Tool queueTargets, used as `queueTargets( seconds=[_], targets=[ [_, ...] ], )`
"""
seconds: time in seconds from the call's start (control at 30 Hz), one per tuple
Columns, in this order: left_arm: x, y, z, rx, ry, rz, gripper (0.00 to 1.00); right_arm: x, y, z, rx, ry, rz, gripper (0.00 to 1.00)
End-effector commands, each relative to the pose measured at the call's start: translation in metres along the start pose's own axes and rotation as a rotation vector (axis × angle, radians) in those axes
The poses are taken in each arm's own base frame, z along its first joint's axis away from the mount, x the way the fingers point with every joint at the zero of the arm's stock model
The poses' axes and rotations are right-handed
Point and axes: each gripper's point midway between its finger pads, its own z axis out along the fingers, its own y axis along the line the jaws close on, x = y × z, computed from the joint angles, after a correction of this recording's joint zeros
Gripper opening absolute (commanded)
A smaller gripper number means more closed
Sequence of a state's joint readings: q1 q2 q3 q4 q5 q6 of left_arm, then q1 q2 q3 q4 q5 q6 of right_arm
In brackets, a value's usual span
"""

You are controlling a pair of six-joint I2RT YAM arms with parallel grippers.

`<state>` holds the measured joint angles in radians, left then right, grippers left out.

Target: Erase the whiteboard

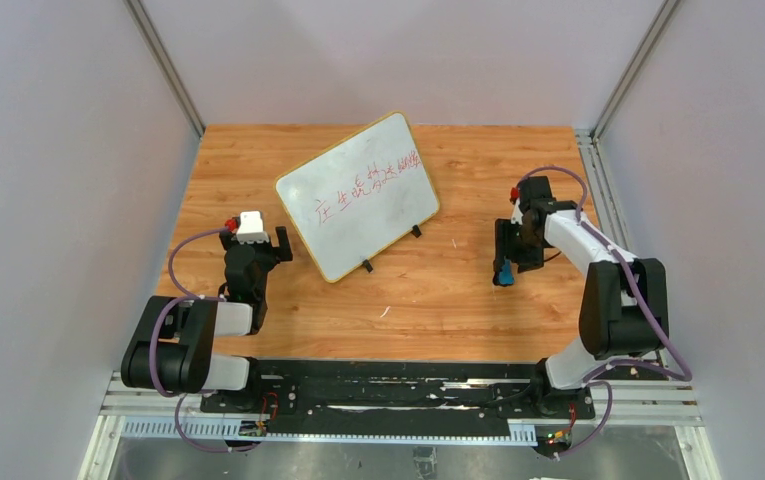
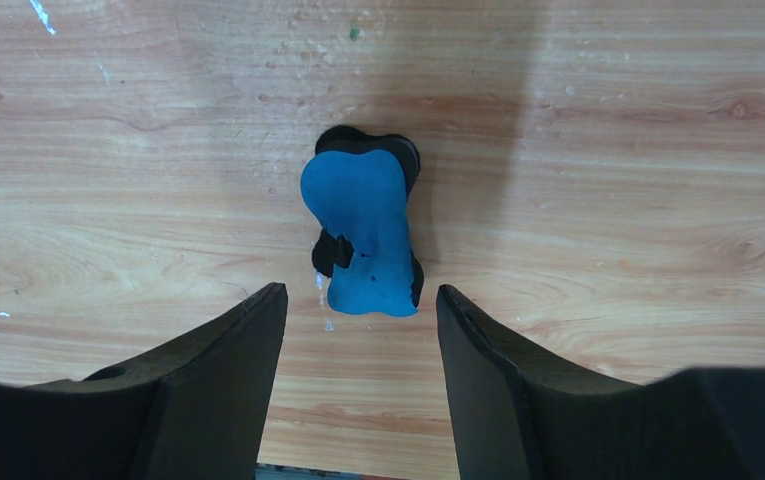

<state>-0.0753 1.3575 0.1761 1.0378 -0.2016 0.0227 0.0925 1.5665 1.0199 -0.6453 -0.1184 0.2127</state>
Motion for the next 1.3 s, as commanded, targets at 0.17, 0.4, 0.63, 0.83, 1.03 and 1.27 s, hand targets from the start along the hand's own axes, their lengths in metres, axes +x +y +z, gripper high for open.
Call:
queueTargets(
  seconds=[0.17, 0.4, 0.63, 0.83, 1.03, 1.27],
  targets=[
    [-0.014, 0.0, 0.004, -0.009, -0.047, 0.002, 0.98, 0.005, -0.005, 0.013, 0.045, 0.028, -0.011, 0.54],
    [-0.014, 0.0, 0.004, -0.009, -0.048, 0.001, 0.98, 0.004, -0.004, 0.017, 0.038, 0.032, -0.007, 0.49],
    [-0.014, 0.0, 0.004, -0.009, -0.048, 0.0, 0.98, 0.006, -0.004, 0.023, 0.038, 0.043, -0.005, 0.46],
    [-0.014, 0.0, 0.004, -0.009, -0.048, 0.001, 0.98, 0.01, -0.004, 0.028, 0.036, 0.055, -0.004, 0.42],
    [-0.014, 0.0, 0.004, -0.009, -0.049, 0.0, 0.98, 0.011, -0.004, 0.029, 0.033, 0.057, -0.005, 0.4],
    [-0.014, 0.0, 0.004, -0.008, -0.048, 0.0, 0.98, 0.013, -0.005, 0.029, 0.041, 0.062, 0.0, 0.29]
  ],
)
